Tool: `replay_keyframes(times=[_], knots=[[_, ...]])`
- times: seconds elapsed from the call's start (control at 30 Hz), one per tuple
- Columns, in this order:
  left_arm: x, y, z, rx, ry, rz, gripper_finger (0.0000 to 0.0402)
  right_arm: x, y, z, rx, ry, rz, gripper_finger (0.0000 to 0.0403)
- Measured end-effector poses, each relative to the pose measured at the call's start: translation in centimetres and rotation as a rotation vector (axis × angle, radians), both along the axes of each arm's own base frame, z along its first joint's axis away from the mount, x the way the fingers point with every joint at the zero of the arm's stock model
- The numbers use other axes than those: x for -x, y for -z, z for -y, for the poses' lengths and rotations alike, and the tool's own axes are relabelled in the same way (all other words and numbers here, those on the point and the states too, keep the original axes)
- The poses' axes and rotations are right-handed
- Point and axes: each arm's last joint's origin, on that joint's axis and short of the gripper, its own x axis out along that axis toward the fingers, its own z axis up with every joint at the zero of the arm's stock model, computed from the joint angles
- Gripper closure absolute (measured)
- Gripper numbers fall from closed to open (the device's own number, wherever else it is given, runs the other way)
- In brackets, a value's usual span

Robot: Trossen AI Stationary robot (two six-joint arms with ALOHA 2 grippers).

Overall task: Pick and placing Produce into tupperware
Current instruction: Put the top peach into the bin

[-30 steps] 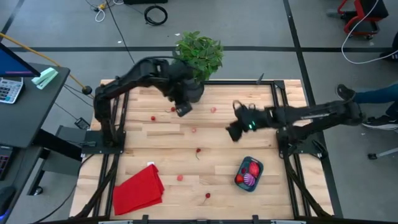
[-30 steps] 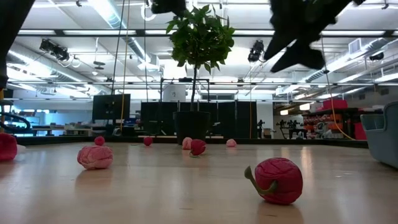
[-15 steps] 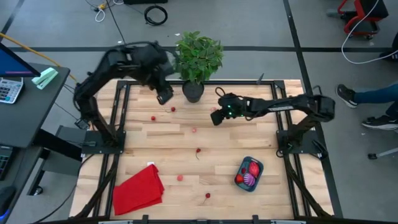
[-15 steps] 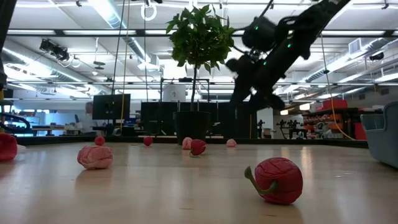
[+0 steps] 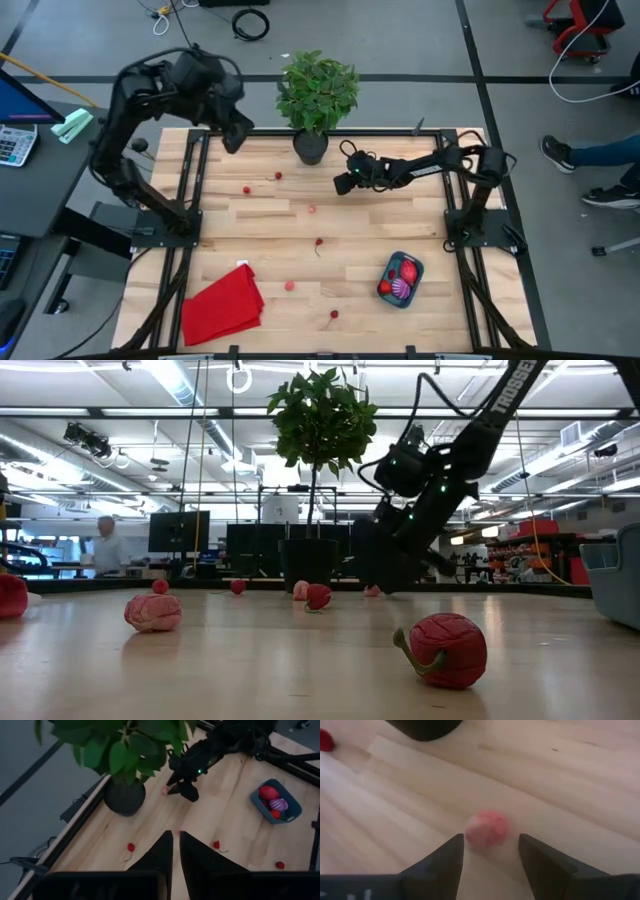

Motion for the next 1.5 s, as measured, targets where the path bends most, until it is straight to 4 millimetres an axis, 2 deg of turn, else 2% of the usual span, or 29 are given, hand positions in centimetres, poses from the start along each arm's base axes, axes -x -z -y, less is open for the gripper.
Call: replay_keyframes(times=[0.2, 0.5, 0.77, 0.87, 1.03, 1.2, 1.37, 1.5], knots=[[0.5, -0.1, -0.5, -0.029, -0.001, -0.005, 0.0363, -0.6, 1.1, 0.7, 0.016, 0.012, 0.040, 0.0201], [0.7, -0.1, -0.9, -0.036, -0.015, -0.010, 0.0368, -0.6, 1.9, 0.3, 0.001, 0.004, -0.001, 0.0210], [0.7, -0.1, -0.9, -0.036, -0.014, -0.010, 0.0370, -0.4, 2.0, 0.3, -0.047, 0.073, 0.016, 0.0284], [0.7, -0.1, -0.9, -0.035, -0.014, -0.010, 0.0375, -0.4, 1.4, 0.2, -0.076, 0.095, 0.052, 0.0313], [0.7, -0.1, -0.9, -0.033, -0.017, -0.009, 0.0378, -0.2, -0.9, -1.0, -0.187, -0.024, 0.112, 0.0339], [0.7, -0.1, -0.9, -0.028, -0.022, -0.007, 0.0371, 1.0, -5.8, -3.1, -0.304, -0.188, 0.189, 0.0335], [0.7, -0.1, -0.8, -0.028, -0.020, -0.007, 0.0369, 3.7, -10.4, -8.2, -0.468, -0.397, 0.162, 0.0326], [0.7, -0.1, -0.8, -0.028, -0.020, -0.007, 0.0375, 6.8, -12.2, -12.4, -0.529, -0.420, 0.031, 0.0326]])
